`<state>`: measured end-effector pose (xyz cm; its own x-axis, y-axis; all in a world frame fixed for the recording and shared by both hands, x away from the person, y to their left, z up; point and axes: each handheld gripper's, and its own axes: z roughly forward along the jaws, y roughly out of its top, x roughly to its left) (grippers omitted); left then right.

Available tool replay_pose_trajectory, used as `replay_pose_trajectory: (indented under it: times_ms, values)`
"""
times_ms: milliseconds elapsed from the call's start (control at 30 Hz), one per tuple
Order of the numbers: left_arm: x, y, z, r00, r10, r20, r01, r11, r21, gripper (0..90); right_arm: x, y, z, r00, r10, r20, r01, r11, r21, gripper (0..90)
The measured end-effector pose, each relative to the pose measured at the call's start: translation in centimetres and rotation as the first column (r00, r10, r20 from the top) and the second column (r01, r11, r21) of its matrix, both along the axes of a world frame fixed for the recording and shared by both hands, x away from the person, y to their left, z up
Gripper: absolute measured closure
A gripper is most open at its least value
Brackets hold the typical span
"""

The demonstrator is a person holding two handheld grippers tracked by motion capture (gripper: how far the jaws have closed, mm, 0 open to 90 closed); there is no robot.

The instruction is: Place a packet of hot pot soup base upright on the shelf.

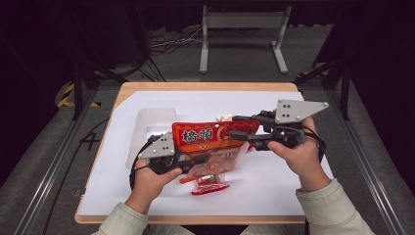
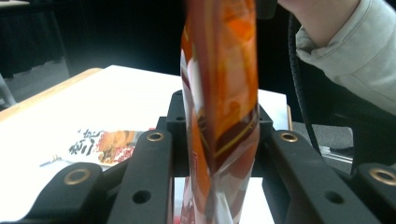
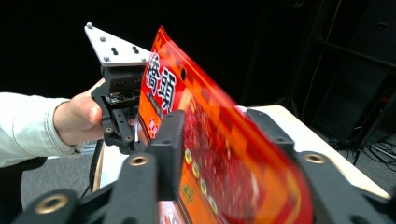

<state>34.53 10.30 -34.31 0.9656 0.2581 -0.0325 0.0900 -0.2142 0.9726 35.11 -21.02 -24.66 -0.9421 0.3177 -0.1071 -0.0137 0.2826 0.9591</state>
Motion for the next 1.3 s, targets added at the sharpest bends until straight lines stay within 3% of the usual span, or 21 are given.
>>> replay_pose_trajectory:
  times_ms: [133, 400, 600, 767, 867, 1100, 1300]
  values:
    - [0.5, 0.2, 0.7, 0.9998, 0.019, 0.001, -0.019, 0.9998, 0.005, 71.4, -0.3, -1.5, -0.5, 0.9982, -0.058, 0.014, 0.057, 0.998, 0.009, 45.7]
    - [1.4, 0.7, 1.9, 0.9992, 0.040, -0.005, -0.040, 0.9992, -0.010, 71.4, -0.5, -4.3, -2.9, 0.9876, -0.155, -0.026, 0.155, 0.988, 0.020, 44.8]
    - [2.3, 1.4, 3.3, 0.9986, 0.054, 0.002, -0.054, 0.9984, -0.017, 71.3, -0.1, -6.2, -6.4, 0.9691, -0.232, -0.083, 0.233, 0.972, 0.001, 45.7]
    - [3.7, 2.0, 4.1, 0.9961, 0.089, 0.004, -0.089, 0.9959, -0.019, 71.4, 0.6, -6.2, -9.1, 0.9503, -0.292, -0.109, 0.285, 0.956, -0.069, 47.4]
    - [4.4, 2.4, 4.6, 0.9953, 0.097, -0.001, -0.097, 0.9946, -0.038, 71.4, 0.9, -6.2, -9.8, 0.9463, -0.297, -0.128, 0.289, 0.954, -0.076, 47.6]
    - [5.9, 3.6, 5.2, 0.9908, 0.135, 0.007, -0.135, 0.9901, -0.038, 71.3, 1.2, -6.1, -10.4, 0.9433, -0.306, -0.130, 0.298, 0.952, -0.073, 50.6]
    - [7.2, 5.6, 5.1, 0.9833, 0.182, -0.010, -0.182, 0.9810, -0.067, 71.3, 1.1, -6.4, -10.5, 0.9427, -0.308, -0.129, 0.303, 0.951, -0.057, 50.9]
